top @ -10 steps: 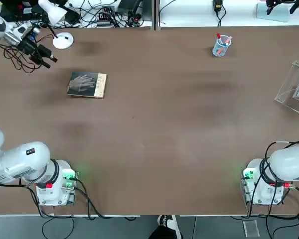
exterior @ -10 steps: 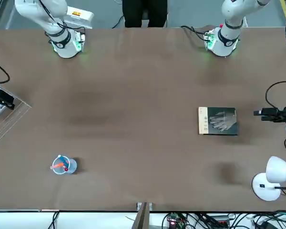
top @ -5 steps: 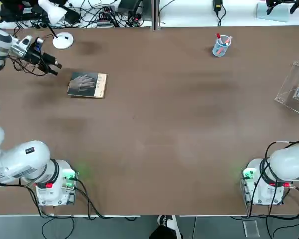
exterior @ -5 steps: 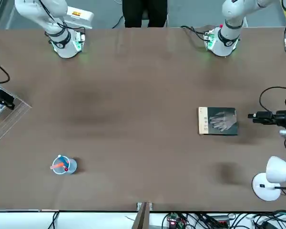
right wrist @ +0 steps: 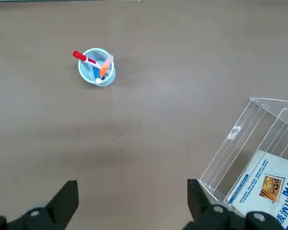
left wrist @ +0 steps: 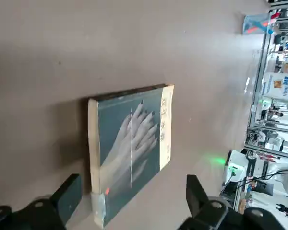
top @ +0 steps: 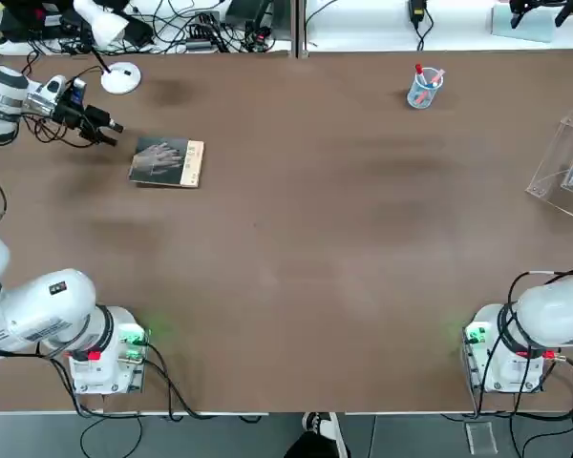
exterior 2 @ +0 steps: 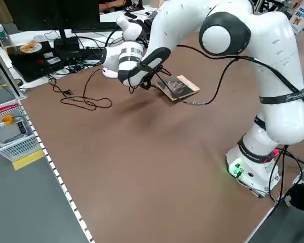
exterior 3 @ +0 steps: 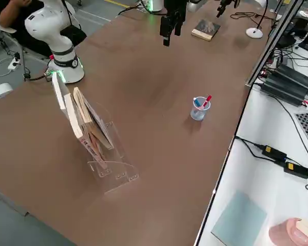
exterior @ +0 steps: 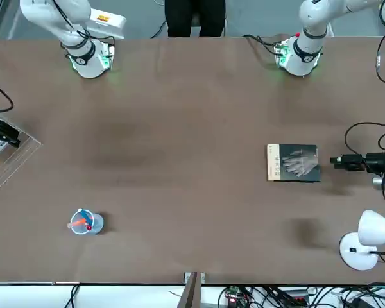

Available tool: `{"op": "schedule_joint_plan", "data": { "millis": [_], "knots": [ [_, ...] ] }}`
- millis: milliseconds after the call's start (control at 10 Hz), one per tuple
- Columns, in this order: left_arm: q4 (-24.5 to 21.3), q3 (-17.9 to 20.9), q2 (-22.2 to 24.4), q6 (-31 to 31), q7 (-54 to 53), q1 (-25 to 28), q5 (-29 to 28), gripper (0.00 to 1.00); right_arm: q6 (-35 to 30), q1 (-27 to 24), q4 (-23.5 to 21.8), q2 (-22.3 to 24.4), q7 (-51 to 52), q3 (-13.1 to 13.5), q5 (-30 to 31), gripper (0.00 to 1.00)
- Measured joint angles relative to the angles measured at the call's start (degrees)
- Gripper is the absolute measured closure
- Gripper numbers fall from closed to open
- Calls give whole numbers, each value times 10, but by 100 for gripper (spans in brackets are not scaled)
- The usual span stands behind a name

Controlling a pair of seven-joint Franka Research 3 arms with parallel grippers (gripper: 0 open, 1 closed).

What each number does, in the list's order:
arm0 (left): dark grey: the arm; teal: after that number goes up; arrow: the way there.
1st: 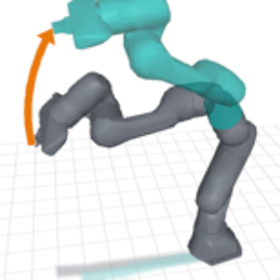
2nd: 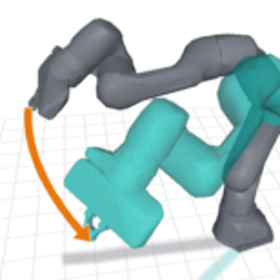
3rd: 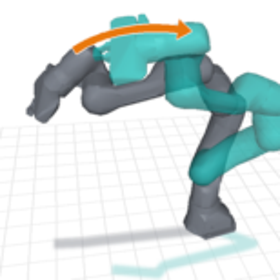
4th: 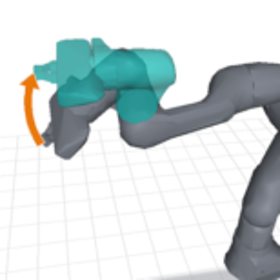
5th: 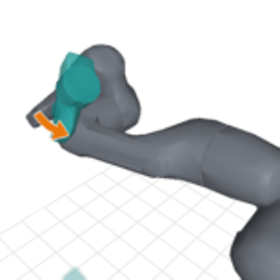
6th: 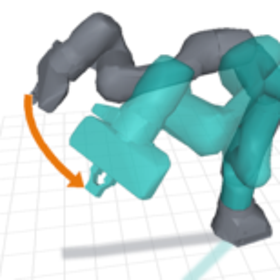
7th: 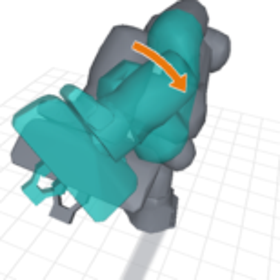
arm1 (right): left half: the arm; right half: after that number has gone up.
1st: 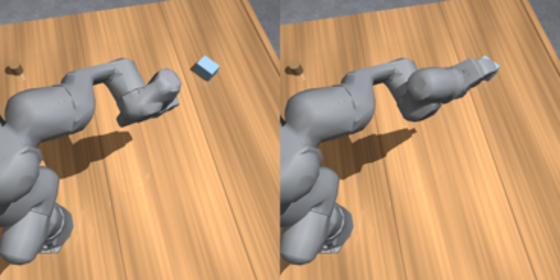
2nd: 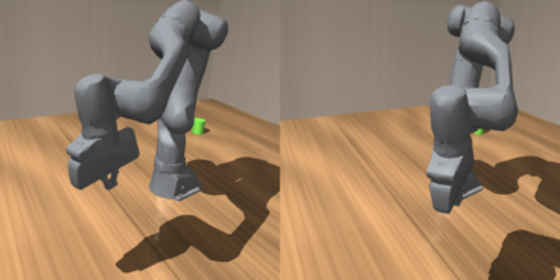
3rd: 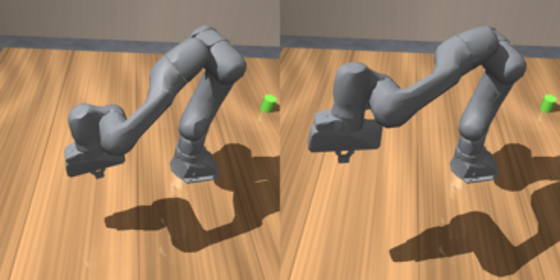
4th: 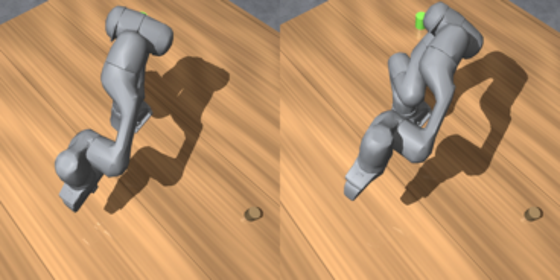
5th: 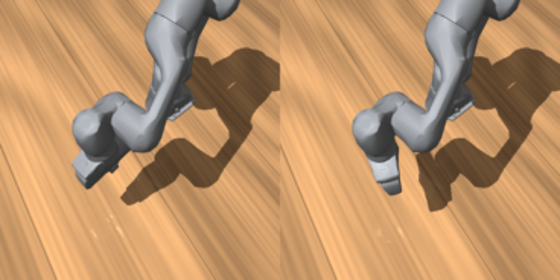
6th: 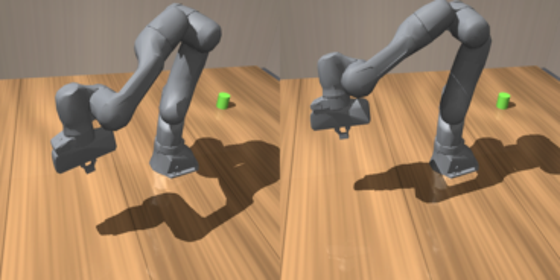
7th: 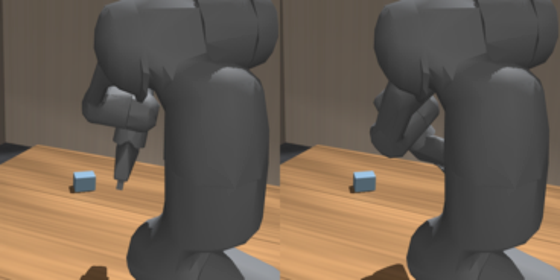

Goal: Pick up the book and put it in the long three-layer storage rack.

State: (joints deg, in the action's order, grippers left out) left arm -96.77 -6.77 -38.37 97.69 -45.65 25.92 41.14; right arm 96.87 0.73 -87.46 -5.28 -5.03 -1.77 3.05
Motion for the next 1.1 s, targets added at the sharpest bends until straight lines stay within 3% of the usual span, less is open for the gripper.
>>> {"op": "schedule_joint_plan", "data": {
  "millis": [1100],
  "knots": [
    [24,-11,-58,23,-7,-7,16,4,0,0,0,0,0,0,0,0]
  ]
}}
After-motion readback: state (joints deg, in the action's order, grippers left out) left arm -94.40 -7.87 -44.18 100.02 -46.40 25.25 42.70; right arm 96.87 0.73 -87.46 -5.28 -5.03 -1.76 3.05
